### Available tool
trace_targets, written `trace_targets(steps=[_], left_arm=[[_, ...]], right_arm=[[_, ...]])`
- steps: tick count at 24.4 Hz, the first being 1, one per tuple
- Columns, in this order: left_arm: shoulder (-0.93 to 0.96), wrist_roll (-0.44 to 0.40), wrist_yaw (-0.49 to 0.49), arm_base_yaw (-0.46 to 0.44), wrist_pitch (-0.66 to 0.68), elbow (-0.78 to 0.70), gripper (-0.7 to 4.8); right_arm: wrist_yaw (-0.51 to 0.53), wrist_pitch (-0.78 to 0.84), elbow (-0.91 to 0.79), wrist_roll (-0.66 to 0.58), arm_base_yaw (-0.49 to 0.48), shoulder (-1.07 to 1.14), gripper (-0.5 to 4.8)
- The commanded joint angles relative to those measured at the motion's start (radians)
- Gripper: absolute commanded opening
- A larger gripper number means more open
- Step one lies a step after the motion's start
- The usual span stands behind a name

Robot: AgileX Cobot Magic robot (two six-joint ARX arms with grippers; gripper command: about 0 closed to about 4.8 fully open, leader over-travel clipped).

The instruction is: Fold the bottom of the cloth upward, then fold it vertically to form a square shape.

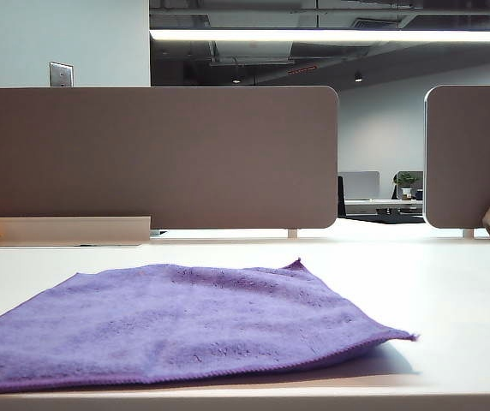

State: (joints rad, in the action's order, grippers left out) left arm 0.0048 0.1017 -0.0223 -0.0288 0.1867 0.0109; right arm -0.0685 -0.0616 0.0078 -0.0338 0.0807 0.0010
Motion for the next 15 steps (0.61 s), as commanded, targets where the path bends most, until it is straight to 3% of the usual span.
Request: trace_targets(steps=[1,10,15], left_arm=[[0.000,-0.004,0.000,0.000,-0.003,-0.003,-0.03],[0.000,-0.004,0.000,0.000,-0.003,-0.003,-0.03],[0.000,-0.004,0.000,0.000,-0.003,-0.003,-0.03]], right_arm=[[-0.004,0.012,-0.007,-0.002,0.001,0.001,0.00],[-0.002,0.013,-0.007,-0.003,0.001,0.001,0.00],[0.052,0.014,-0.006,-0.054,0.002,0.001,0.00]])
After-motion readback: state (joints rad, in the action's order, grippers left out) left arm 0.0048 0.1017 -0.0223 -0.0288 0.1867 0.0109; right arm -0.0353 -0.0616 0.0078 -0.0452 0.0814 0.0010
